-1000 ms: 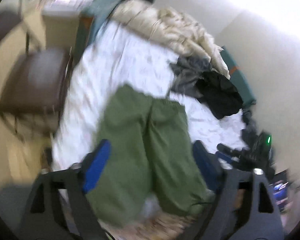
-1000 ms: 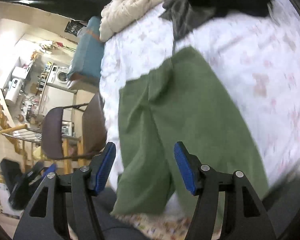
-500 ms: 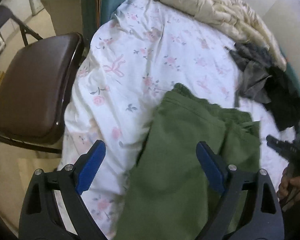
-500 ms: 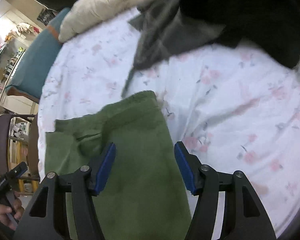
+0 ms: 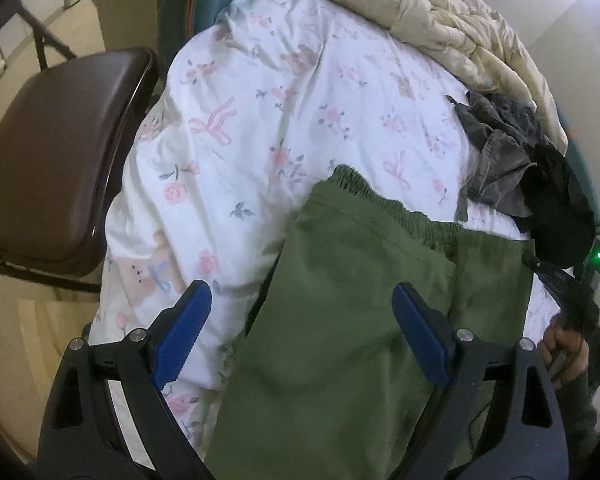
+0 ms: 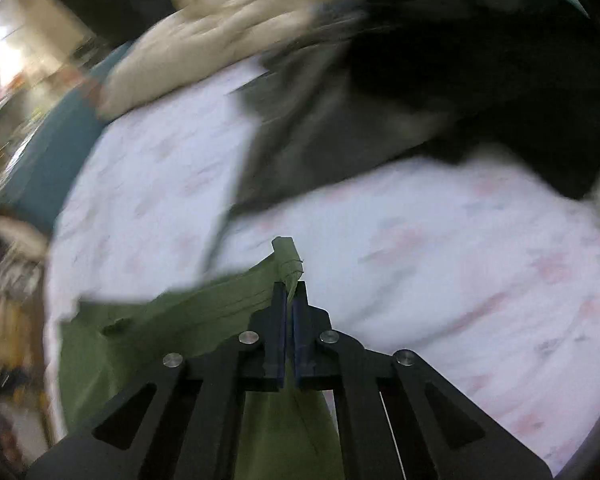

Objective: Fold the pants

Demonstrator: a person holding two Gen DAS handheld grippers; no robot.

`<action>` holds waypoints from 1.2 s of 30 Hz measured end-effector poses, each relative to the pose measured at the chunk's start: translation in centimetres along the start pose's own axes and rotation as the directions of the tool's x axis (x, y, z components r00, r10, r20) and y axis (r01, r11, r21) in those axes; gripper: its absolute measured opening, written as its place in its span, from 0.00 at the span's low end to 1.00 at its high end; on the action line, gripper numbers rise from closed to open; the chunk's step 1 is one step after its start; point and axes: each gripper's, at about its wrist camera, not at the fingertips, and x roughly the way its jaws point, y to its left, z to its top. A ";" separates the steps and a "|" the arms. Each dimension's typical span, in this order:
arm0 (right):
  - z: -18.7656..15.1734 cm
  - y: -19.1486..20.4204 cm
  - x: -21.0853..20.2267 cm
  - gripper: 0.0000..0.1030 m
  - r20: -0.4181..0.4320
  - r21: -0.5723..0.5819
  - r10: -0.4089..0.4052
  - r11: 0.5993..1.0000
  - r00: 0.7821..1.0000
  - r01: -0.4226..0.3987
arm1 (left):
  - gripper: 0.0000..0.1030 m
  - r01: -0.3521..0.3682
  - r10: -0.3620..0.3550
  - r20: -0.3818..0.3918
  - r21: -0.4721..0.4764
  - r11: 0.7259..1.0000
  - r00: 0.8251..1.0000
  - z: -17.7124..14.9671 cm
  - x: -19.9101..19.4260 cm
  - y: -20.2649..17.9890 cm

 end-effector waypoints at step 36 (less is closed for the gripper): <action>-7.0 21.6 3.7 0.01 -0.364 -0.669 0.050 0.681 0.930 -0.298 | 0.00 0.223 -0.222 -0.036 0.281 0.933 0.974 4.6 4.0 -2.3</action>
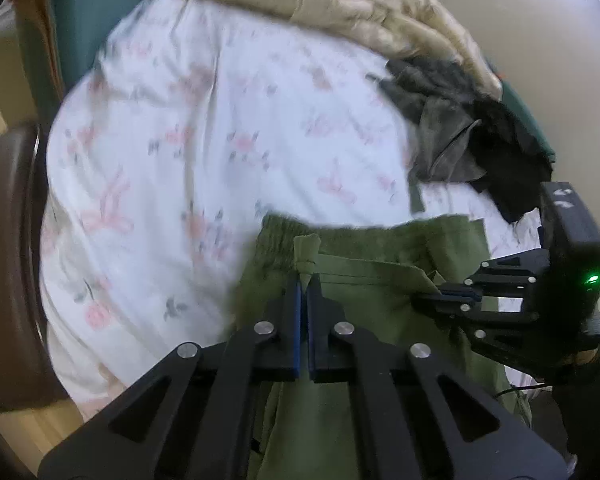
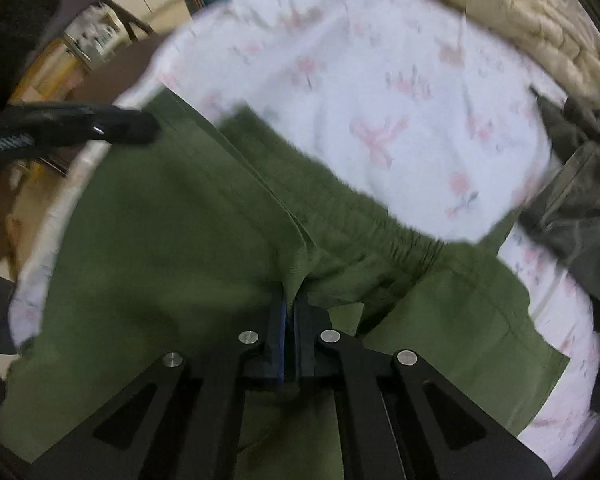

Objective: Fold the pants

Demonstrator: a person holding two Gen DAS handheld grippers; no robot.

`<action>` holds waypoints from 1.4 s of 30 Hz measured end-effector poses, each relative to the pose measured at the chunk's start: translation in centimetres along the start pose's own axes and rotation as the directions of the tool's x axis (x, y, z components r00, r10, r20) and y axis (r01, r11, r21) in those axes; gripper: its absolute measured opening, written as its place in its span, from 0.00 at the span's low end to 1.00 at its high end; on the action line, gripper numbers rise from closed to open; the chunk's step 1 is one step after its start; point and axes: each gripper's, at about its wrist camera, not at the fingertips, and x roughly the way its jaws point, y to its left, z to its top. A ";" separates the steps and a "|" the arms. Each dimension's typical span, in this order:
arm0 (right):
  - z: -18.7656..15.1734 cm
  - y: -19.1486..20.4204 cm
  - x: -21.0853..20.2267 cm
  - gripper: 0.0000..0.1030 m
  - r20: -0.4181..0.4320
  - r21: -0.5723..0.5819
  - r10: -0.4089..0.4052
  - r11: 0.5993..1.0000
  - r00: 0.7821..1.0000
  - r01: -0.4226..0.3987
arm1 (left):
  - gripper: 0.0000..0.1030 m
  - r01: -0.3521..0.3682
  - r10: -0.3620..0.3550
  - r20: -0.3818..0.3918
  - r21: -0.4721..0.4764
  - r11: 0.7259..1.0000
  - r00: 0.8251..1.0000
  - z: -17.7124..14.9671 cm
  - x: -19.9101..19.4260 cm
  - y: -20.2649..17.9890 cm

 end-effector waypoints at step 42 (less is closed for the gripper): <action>-27.6 14.3 -5.3 0.66 0.115 0.603 0.419 0.691 0.901 -0.398 | 0.67 -0.271 0.201 -0.214 -0.375 0.886 0.956 -26.8 -13.1 0.8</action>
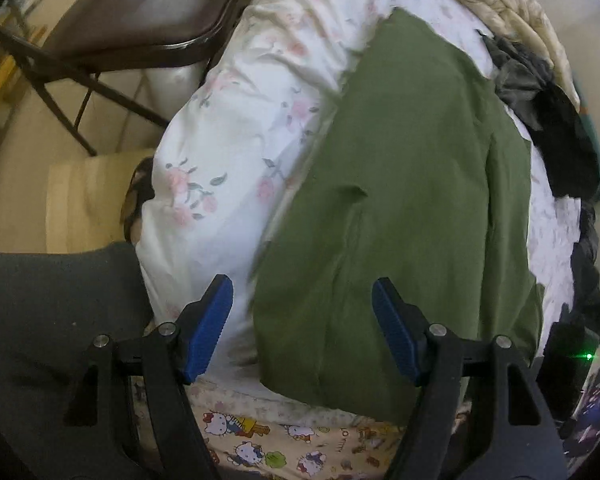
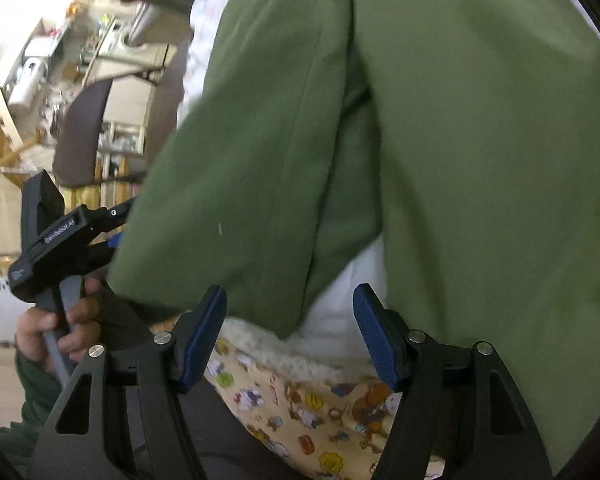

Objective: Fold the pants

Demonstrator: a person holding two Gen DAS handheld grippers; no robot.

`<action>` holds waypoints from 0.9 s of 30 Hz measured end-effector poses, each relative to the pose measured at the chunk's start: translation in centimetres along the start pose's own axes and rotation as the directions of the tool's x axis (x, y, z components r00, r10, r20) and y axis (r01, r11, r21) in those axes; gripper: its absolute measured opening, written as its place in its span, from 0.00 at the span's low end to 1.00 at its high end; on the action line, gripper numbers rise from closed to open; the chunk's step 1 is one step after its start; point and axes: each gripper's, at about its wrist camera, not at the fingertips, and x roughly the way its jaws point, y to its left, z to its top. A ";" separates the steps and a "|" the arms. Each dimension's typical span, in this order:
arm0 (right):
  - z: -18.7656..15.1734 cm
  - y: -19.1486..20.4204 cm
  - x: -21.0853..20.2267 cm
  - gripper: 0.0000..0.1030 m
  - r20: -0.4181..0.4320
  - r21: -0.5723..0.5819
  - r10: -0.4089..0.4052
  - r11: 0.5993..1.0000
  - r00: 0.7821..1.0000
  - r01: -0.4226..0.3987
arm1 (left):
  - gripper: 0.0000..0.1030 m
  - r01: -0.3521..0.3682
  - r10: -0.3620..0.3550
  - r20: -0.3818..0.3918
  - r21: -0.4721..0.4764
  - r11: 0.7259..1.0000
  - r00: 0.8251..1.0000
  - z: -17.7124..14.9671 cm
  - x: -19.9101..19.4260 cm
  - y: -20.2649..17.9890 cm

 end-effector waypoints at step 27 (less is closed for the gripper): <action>-3.7 1.6 -2.8 0.01 -0.150 -0.325 -0.466 0.856 0.872 0.402 | 0.69 -0.318 0.385 -0.082 0.420 0.850 0.919 -4.7 7.2 -5.9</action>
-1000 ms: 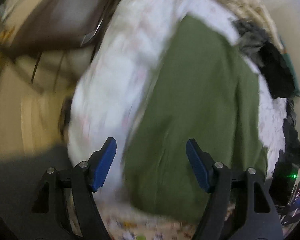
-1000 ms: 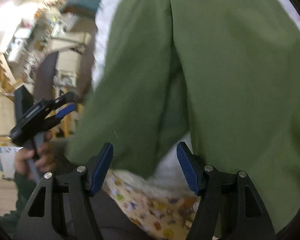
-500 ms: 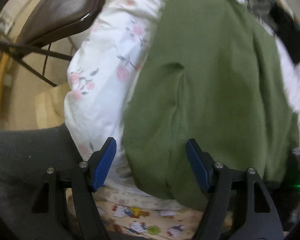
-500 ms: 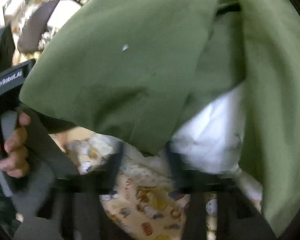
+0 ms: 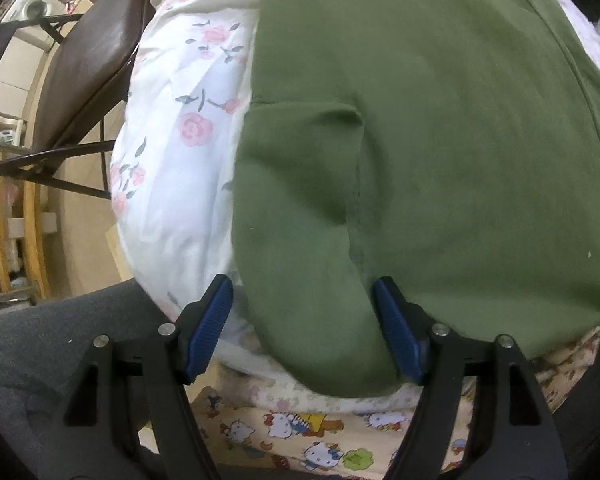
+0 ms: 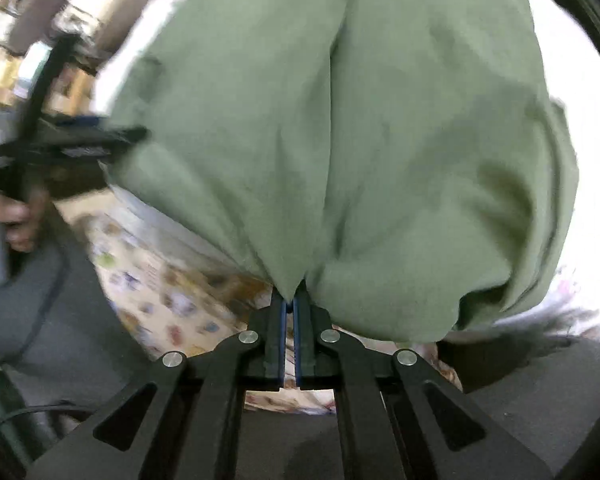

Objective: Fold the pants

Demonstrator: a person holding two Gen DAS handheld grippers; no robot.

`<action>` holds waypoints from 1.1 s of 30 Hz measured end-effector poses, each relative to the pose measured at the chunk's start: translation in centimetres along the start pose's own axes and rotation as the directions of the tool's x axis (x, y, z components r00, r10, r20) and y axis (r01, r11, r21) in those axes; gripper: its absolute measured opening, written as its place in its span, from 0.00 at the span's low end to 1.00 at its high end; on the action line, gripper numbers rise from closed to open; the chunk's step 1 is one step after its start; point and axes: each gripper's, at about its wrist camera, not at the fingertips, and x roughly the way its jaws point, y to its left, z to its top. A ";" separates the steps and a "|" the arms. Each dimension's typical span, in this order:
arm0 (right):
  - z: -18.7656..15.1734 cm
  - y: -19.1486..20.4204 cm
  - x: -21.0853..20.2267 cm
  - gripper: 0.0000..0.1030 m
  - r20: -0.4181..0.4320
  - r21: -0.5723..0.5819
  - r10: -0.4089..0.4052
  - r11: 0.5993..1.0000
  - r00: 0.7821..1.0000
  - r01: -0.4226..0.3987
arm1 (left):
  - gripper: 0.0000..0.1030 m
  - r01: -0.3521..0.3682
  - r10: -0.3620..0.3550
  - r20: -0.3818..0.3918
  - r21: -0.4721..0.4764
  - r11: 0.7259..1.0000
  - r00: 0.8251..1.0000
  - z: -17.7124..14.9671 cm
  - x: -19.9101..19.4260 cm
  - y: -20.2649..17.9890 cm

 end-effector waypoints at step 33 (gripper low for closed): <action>-8.7 -9.0 -4.7 0.62 0.588 0.534 0.271 0.577 0.762 -0.618 | 0.70 0.283 -0.283 0.245 0.033 0.958 0.927 2.0 -6.3 -4.5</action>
